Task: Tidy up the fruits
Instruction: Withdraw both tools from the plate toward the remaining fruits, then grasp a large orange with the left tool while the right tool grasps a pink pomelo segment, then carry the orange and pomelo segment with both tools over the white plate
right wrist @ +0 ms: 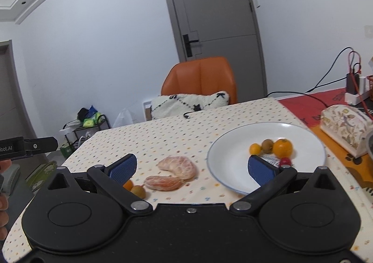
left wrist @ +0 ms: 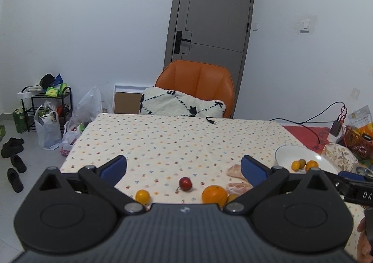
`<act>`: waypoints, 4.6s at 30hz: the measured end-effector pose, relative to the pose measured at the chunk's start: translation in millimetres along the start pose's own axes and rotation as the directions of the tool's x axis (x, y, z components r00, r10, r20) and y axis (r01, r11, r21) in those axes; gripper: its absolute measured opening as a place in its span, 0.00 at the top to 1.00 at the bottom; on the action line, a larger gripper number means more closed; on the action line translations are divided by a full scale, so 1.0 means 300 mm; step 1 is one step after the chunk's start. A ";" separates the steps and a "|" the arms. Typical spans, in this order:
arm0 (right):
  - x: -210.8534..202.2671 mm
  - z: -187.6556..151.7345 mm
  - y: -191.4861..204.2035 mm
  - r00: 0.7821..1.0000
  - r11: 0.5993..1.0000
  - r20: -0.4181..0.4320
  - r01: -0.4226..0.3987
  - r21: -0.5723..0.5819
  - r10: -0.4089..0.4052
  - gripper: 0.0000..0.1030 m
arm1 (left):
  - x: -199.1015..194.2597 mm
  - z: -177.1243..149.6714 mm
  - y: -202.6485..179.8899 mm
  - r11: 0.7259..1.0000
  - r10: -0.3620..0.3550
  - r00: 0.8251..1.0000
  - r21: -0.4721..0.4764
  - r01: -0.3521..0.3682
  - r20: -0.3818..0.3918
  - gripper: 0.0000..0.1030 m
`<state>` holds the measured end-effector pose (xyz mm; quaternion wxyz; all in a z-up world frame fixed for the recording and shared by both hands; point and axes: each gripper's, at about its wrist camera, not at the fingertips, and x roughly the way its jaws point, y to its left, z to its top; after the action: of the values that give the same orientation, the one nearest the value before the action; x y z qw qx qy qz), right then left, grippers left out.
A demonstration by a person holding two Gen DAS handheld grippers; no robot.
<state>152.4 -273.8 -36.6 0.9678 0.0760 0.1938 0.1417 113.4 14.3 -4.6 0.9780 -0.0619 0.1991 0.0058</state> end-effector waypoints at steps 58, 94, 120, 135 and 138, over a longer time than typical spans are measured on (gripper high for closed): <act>0.393 -0.026 0.043 0.922 0.982 -0.339 -0.163 0.096 0.186 0.40 | 0.447 -0.111 -0.064 0.986 -0.150 0.930 -0.120 0.116 -0.335 0.46; 0.553 -0.050 0.230 0.917 0.979 -0.398 -0.075 -0.188 -0.006 0.25 | 0.396 -0.101 0.109 0.967 -0.158 0.950 -0.239 0.093 -0.270 0.60; 0.408 0.014 0.184 0.943 0.982 -0.323 -0.125 -0.138 0.075 0.39 | 0.342 -0.063 0.035 0.970 -0.174 0.959 -0.206 0.128 -0.224 0.60; 0.283 0.078 0.046 0.976 0.993 -0.218 -0.049 -0.110 0.024 0.39 | 0.335 -0.046 -0.127 0.968 -0.233 0.949 -0.149 0.204 -0.214 0.60; 0.265 0.072 0.005 0.978 0.995 -0.211 -0.025 -0.092 0.005 0.39 | 0.337 -0.046 -0.168 0.965 -0.249 0.944 -0.135 0.224 -0.214 0.60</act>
<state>231.0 -250.4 -44.6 0.9433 0.0164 0.2875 0.1654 202.9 -38.9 -50.6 0.9372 -0.1388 0.3012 -0.1082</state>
